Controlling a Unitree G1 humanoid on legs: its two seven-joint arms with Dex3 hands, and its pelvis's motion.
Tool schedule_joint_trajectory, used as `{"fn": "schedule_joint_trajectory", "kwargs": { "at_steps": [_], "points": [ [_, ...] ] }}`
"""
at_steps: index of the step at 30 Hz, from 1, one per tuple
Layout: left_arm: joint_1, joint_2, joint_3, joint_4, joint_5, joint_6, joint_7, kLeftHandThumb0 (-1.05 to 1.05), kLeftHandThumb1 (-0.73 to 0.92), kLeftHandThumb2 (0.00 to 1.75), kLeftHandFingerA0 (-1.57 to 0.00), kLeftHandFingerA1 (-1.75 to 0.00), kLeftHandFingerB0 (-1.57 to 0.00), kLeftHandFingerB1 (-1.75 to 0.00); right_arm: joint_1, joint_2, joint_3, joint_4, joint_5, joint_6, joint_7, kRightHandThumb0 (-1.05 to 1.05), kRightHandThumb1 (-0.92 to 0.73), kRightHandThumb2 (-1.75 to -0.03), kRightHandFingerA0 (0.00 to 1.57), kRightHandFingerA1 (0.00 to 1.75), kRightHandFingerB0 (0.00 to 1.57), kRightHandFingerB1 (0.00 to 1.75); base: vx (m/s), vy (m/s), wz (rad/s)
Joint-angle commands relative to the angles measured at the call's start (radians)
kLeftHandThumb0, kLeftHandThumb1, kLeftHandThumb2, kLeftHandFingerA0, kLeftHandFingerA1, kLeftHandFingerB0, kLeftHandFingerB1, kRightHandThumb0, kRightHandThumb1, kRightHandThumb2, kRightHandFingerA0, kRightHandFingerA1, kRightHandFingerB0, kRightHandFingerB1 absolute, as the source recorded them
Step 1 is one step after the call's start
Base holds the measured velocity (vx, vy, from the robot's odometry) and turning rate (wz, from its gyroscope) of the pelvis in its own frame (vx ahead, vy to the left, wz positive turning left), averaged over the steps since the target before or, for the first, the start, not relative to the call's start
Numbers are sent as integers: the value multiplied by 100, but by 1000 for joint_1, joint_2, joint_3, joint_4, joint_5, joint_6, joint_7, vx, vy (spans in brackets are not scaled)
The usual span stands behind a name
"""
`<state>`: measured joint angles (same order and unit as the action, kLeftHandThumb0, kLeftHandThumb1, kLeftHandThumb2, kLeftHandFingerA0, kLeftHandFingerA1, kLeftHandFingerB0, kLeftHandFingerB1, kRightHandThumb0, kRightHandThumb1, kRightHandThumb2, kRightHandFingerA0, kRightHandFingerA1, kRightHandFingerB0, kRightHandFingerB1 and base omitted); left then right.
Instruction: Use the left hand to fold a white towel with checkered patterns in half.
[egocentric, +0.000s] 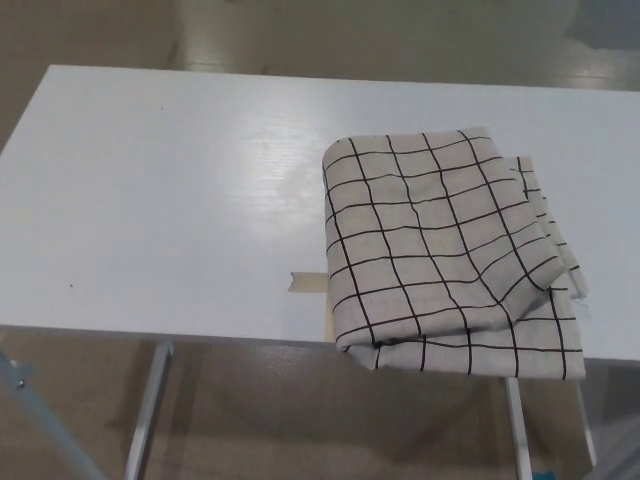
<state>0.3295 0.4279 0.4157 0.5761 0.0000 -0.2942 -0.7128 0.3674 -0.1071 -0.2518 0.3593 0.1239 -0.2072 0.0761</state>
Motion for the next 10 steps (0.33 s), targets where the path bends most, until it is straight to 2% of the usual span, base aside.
{"fn": "schedule_joint_trajectory", "kwargs": {
  "at_steps": [1, 10],
  "points": [
    [-117, 58, -50, 409, 53, -120, 123, -82, 65, 61, -30, -33, -32, -31, -12, -24, 0, 55, -41, -58, -19, -40, -66, -60, 55, 57, 58, 47, 0, 0, 0],
    [-166, 79, -84, 508, 34, -205, 121, -82, 65, 60, -30, -34, -31, -31, -19, -24, -2, 58, -27, -56, -5, -40, -66, -60, 55, 56, 59, 48, 0, 0, 0]
  ]
}}
